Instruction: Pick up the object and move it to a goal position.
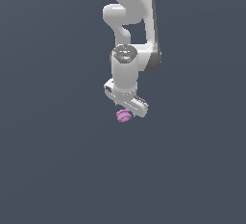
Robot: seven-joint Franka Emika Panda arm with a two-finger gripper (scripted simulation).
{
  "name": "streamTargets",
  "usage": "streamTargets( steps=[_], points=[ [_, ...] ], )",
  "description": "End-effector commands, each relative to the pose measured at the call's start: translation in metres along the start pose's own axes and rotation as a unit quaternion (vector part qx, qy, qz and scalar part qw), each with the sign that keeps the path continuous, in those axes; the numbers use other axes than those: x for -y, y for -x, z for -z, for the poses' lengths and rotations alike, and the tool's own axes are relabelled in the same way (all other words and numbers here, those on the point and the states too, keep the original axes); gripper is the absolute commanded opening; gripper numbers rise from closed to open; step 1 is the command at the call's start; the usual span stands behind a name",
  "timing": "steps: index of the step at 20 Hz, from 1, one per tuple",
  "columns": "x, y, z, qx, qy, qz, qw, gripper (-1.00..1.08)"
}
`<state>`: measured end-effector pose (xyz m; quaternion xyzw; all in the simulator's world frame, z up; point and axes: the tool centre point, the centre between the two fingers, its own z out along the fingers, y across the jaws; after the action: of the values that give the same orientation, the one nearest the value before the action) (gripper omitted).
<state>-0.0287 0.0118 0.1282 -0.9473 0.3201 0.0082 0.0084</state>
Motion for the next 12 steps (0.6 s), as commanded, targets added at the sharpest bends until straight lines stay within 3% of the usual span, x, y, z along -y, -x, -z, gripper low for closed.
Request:
streamTargets(
  steps=[1, 6, 12],
  points=[
    [-0.003, 0.002, -0.004, -0.001, 0.000, -0.036, 0.9994, 1.00],
    [-0.008, 0.006, -0.012, -0.003, 0.001, -0.105, 0.9944, 1.00],
    [-0.015, 0.010, -0.021, -0.007, 0.002, -0.186, 0.9825, 1.00]
  ],
)
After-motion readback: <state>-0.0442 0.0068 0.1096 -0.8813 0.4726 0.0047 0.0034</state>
